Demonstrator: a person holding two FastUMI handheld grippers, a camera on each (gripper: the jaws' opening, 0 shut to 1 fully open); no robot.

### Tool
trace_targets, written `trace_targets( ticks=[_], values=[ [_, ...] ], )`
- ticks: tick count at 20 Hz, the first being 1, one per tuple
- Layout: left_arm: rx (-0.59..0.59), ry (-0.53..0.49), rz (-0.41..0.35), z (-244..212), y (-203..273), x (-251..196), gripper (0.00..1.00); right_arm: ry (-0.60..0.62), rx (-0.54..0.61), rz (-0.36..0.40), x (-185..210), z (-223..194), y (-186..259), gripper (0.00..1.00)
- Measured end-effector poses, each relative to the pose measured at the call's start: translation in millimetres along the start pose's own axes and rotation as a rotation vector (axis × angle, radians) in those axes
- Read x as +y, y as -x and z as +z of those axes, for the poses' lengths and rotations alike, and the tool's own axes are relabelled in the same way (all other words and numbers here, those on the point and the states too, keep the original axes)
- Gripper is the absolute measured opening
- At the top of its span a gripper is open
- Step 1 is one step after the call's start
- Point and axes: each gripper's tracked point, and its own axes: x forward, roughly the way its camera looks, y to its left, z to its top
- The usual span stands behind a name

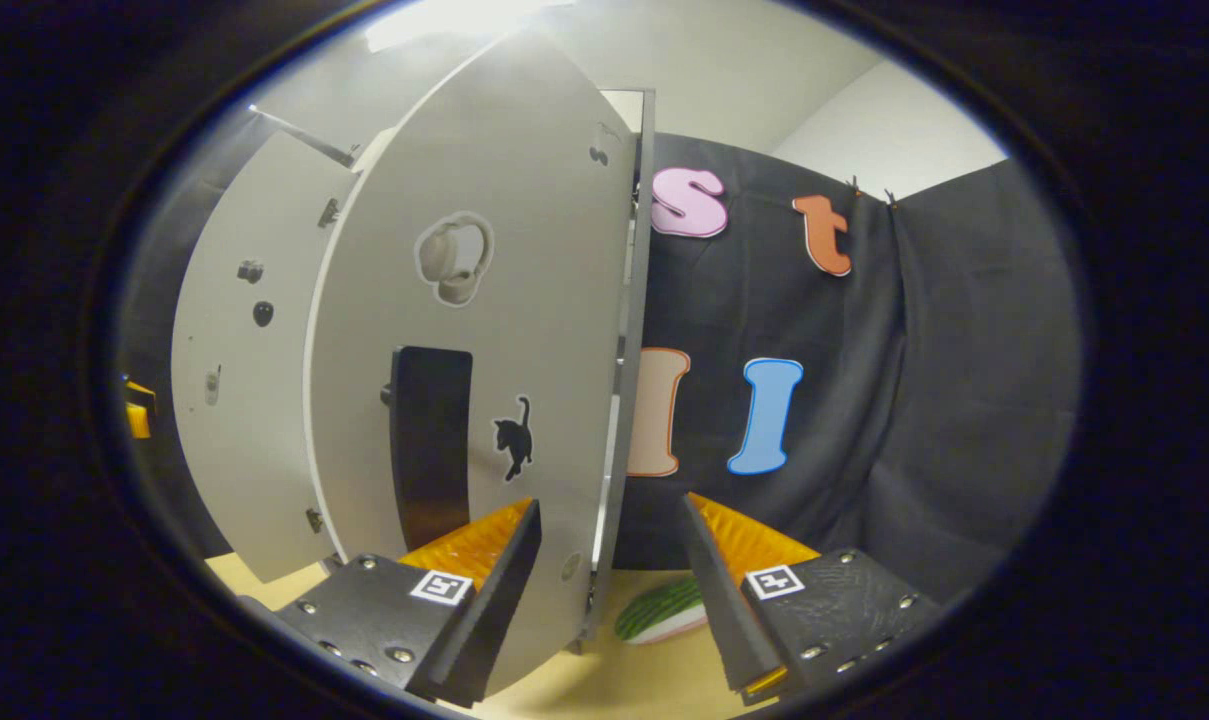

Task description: Grasp the bottle in the cabinet with the left hand and place it on the coaster, then close the right door with the right hand and the left door with the left hand.

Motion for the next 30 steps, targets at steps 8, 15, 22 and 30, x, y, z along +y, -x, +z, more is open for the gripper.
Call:
trace_targets(
  ticks=[8,15,22,30],
  values=[
    [-0.015,0.013,0.036,1,13,11,0.93,-0.099,-0.037,0.091,54,15,-9,0.82],
    [-0.027,0.015,0.127,0,48,43,0.94,-0.021,-0.037,0.092,82,7,-11,0.98],
    [0.001,0.024,0.234,-21,61,105,0.94,-0.085,-0.04,0.125,101,7,26,0.96],
    [0.051,0.077,0.334,-48,62,190,0.92,-0.111,-0.082,0.176,120,23,65,0.96]
  ],
)
